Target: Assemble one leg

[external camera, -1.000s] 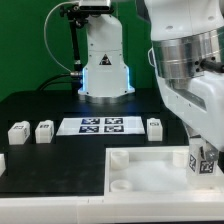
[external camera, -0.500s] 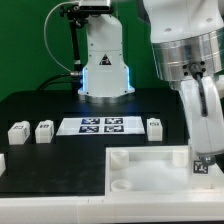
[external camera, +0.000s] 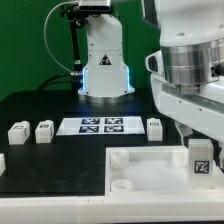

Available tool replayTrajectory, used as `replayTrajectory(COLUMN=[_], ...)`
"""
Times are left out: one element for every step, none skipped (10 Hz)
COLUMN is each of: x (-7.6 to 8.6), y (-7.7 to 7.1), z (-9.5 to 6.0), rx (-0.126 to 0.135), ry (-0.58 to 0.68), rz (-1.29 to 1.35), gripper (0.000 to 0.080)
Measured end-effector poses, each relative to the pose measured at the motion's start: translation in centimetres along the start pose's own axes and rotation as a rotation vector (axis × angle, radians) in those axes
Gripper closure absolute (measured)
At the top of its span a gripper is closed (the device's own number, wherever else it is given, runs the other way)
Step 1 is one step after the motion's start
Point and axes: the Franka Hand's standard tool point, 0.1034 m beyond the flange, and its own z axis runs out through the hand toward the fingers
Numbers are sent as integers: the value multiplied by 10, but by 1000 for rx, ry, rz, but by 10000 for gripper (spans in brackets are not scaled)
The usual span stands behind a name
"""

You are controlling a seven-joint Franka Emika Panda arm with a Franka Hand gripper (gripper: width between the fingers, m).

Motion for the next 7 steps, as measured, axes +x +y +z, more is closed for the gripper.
replayTrajectory(x=[3,11,15,17,19,18,18], y=[1,4,3,-2,-3,-3,-4], z=[0,-2,-4,-5,-3,-3,-3], rx=[-4,-13,-17,-5,10,16,18], ry=[3,15,33,61,86,83,82], rz=[-132,-345,-517,-711,-789,-729,-715], gripper=[151,151,151,151,151,151,237])
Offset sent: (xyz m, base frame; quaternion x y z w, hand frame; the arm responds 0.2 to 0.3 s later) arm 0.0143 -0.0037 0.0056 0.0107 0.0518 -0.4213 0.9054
